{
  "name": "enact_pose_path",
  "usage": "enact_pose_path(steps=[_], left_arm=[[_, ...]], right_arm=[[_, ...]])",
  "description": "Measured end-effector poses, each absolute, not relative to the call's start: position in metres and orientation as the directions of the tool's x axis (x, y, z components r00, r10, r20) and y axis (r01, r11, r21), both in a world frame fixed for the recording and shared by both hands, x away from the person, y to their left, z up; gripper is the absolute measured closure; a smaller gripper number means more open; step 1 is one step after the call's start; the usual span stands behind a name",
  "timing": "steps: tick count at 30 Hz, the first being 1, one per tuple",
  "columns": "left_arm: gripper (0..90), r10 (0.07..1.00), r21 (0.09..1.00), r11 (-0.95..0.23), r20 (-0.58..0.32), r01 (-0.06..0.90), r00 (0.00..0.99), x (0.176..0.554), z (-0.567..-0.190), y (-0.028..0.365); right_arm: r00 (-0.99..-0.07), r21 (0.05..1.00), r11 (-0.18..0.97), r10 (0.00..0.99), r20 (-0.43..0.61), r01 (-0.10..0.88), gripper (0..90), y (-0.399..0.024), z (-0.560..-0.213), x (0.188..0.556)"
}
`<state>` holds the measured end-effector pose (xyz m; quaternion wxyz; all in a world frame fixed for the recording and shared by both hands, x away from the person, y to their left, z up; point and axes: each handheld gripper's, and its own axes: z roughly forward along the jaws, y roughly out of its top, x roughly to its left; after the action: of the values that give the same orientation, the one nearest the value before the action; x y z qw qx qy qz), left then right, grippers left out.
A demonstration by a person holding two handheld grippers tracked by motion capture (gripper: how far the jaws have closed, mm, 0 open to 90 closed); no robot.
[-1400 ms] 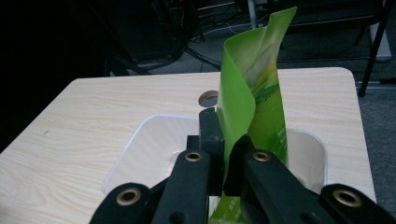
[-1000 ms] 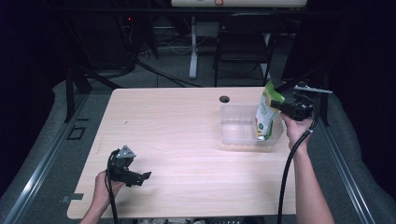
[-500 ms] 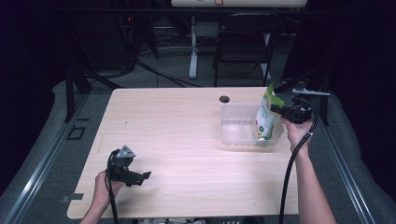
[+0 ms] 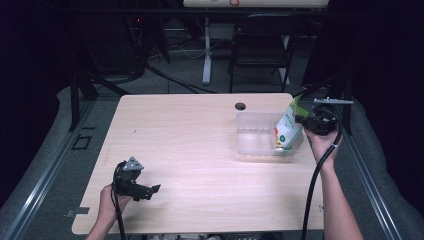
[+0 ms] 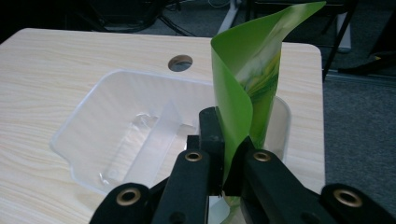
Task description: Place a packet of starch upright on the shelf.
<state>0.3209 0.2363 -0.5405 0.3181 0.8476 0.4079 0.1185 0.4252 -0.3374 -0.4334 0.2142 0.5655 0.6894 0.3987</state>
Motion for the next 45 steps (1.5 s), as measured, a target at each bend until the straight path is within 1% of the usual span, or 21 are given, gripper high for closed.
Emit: enact_pose_path(steps=[6, 10, 20, 27, 28, 30, 35, 39, 42, 45], left_arm=[[2.1, 0.758, 0.63, -0.479, -0.053, 0.611, 0.65, 0.32, -0.542, 0.235], [2.1, 0.755, 0.632, -0.48, -0.056, 0.608, 0.653, 0.321, -0.54, 0.235], [2.1, 0.751, 0.637, -0.485, -0.048, 0.599, 0.659, 0.322, -0.54, 0.232], [2.2, 0.746, 0.635, -0.49, -0.05, 0.598, 0.664, 0.323, -0.541, 0.229], [2.2, 0.746, 0.635, -0.489, -0.05, 0.598, 0.664, 0.323, -0.541, 0.23], [2.2, 0.748, 0.634, -0.487, -0.051, 0.6, 0.661, 0.323, -0.541, 0.23], [2.2, 0.748, 0.635, -0.488, -0.05, 0.599, 0.662, 0.323, -0.541, 0.229], [2.2, 0.747, 0.634, -0.489, -0.049, 0.599, 0.663, 0.323, -0.541, 0.23], [2.2, 0.748, 0.634, -0.488, -0.05, 0.6, 0.662, 0.324, -0.541, 0.23], [2.2, 0.747, 0.635, -0.488, -0.051, 0.599, 0.663, 0.324, -0.541, 0.229]], right_arm=[[-0.244, 0.784, 0.042, 0.959, 0.141, 0.619, 90.0, -0.346, -0.437, 0.424], [-0.223, 0.78, -0.007, 0.957, 0.187, 0.625, 90.0, -0.357, -0.441, 0.423], [-0.209, 0.777, -0.001, 0.963, 0.171, 0.63, 89.7, -0.358, -0.442, 0.421], [-0.19, 0.772, -0.035, 0.961, 0.2, 0.634, 88.1, -0.365, -0.444, 0.421], [-0.177, 0.768, -0.046, 0.963, 0.204, 0.639, 82.8, -0.366, -0.445, 0.421], [-0.178, 0.767, -0.056, 0.96, 0.218, 0.639, 79.1, -0.368, -0.446, 0.42], [-0.179, 0.768, -0.063, 0.957, 0.228, 0.637, 65.3, -0.369, -0.443, 0.416], [-0.195, 0.768, -0.06, 0.952, 0.236, 0.637, 54.8, -0.371, -0.438, 0.409], [-0.215, 0.771, -0.054, 0.946, 0.243, 0.635, 43.5, -0.372, -0.436, 0.404], [-0.232, 0.777, -0.047, 0.942, 0.244, 0.628, 35.5, -0.372, -0.432, 0.396]])
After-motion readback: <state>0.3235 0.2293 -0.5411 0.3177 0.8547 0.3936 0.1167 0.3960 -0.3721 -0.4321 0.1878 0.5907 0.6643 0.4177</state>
